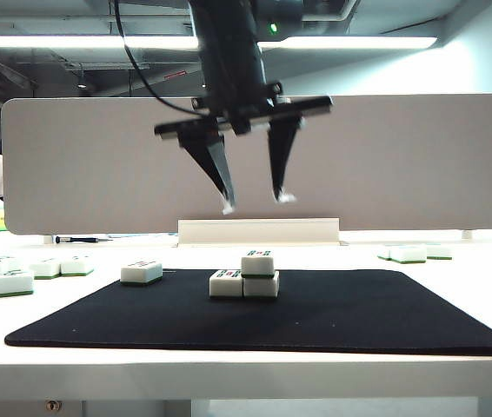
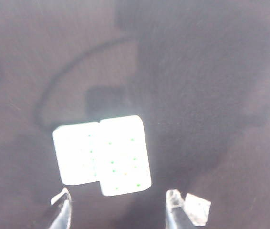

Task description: Arrange four mahjong tiles into a neat stack, creating two layers of paired tiles.

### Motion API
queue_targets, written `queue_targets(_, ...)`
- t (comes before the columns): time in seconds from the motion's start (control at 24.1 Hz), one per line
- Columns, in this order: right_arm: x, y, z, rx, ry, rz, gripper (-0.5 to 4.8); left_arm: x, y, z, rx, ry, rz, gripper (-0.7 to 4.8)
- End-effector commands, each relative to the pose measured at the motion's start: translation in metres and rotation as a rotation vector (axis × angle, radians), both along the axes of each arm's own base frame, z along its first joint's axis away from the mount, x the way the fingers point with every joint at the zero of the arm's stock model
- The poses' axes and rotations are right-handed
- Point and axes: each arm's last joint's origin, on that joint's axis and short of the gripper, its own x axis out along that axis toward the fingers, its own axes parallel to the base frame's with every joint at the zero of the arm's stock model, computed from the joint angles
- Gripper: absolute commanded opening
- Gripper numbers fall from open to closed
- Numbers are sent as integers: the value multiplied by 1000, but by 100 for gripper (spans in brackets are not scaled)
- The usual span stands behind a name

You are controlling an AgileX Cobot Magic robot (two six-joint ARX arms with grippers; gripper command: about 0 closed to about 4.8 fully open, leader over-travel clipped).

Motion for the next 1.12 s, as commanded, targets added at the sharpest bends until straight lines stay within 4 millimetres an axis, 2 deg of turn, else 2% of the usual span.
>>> queue_targets(0.04, -2, 0, 1, -2, -25, 1, -1, 14, 23, 9, 42, -57, 24, 248)
queue_targets(0.12, -2, 0, 0, -2, -24, 1, -1, 26, 49, 6, 153, -42, -111, 247)
queue_targets(0.21, -2, 0, 1, -3, -25, 1, -1, 36, 69, 5, 254, -50, -337, 247)
queue_targets(0.29, -2, 0, 1, -7, -25, -10, -1, 42, 80, 5, 313, -68, -496, 247)
queue_targets(0.46, -2, -1, 1, -8, -25, -13, -1, 54, 85, 4, 420, -183, -855, 249)
queue_targets(0.62, -2, -1, 0, -14, -25, -30, -1, 64, 80, -14, 484, -200, -1106, 249)
queue_targets(0.79, -2, -1, 1, -15, -26, -30, -1, 75, 87, -33, 453, -155, -1135, 259)
queue_targets(0.87, -2, -1, 0, -18, -26, -38, -1, 82, 101, -37, 404, -142, -1115, 309)
queue_targets(1.12, -2, -2, 0, -24, -26, -55, -1, 94, 133, -38, 298, -137, -1059, 328)
